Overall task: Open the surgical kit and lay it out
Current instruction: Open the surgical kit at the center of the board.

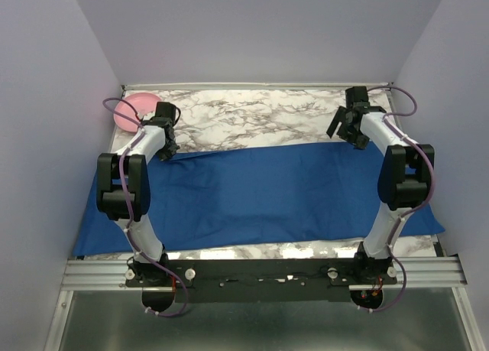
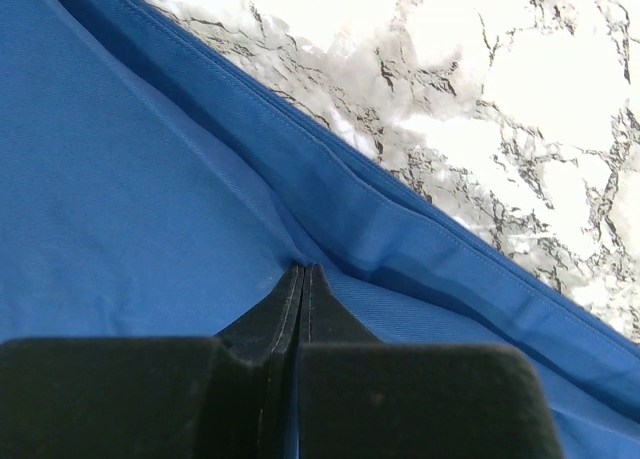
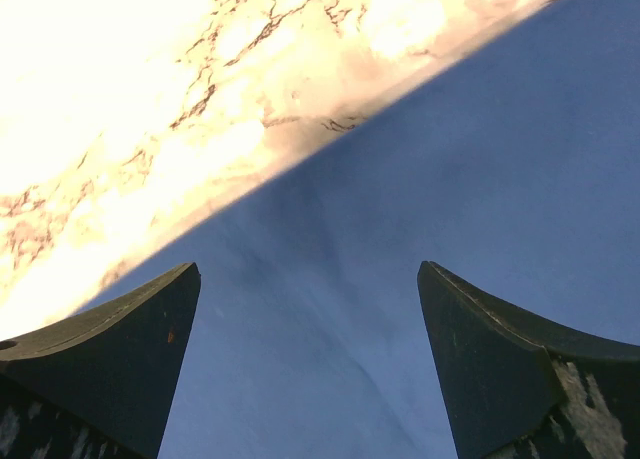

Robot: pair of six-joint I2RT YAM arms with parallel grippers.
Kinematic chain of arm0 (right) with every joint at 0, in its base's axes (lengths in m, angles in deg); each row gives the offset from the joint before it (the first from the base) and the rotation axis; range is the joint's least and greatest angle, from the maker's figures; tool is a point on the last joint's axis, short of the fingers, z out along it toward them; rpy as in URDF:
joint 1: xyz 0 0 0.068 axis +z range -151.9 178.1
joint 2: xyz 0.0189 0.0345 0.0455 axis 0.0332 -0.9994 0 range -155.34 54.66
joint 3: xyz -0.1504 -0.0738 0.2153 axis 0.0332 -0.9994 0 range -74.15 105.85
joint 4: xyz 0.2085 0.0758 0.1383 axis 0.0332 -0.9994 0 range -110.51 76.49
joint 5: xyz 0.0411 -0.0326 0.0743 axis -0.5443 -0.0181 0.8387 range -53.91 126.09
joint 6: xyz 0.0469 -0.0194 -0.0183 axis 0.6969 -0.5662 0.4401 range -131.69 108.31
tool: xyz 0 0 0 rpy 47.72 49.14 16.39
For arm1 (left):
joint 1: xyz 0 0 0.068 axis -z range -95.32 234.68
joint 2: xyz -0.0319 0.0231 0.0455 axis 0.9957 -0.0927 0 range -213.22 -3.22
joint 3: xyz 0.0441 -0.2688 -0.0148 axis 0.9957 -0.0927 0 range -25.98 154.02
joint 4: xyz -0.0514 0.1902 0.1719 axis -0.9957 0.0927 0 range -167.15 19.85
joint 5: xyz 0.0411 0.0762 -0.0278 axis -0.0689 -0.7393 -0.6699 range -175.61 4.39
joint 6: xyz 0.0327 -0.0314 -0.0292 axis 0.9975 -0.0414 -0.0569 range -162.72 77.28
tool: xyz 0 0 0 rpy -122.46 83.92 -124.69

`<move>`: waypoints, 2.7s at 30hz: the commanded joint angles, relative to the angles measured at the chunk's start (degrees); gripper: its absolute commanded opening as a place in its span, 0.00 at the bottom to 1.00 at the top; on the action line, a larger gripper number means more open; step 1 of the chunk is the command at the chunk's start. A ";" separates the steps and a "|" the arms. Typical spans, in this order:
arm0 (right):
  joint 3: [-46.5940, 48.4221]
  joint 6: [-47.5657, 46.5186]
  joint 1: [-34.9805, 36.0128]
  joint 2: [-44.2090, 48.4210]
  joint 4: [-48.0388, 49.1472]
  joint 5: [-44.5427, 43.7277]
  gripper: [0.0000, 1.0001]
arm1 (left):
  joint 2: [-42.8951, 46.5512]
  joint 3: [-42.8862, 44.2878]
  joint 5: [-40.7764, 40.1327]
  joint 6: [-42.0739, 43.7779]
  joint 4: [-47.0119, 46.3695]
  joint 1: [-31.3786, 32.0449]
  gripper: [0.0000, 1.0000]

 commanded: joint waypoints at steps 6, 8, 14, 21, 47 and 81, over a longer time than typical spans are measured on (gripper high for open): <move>12.58 2.49 2.44 -11.59 -11.70 -5.73 0.98 | 2.85 -1.52 -2.73 2.11 -1.84 -0.02 0.05; 13.72 2.41 2.44 -12.65 -12.59 -5.90 0.98 | 3.02 -1.43 -2.73 2.20 -1.76 0.07 0.05; 16.00 1.01 2.53 -14.41 -13.82 -6.34 0.98 | 3.46 -1.52 -3.17 2.29 -1.84 0.16 0.05; 22.33 -0.58 2.62 -18.19 -18.56 -6.52 0.98 | 4.43 -1.43 -3.43 2.46 -1.85 0.51 0.05; 23.14 -5.86 2.62 -19.16 -23.05 -3.45 0.98 | 5.13 -0.90 -4.40 2.90 -1.67 0.86 0.05; 25.68 2.41 13.69 -21.71 -19.71 -2.30 0.97 | 5.13 -0.55 -4.22 2.55 -1.67 1.04 0.04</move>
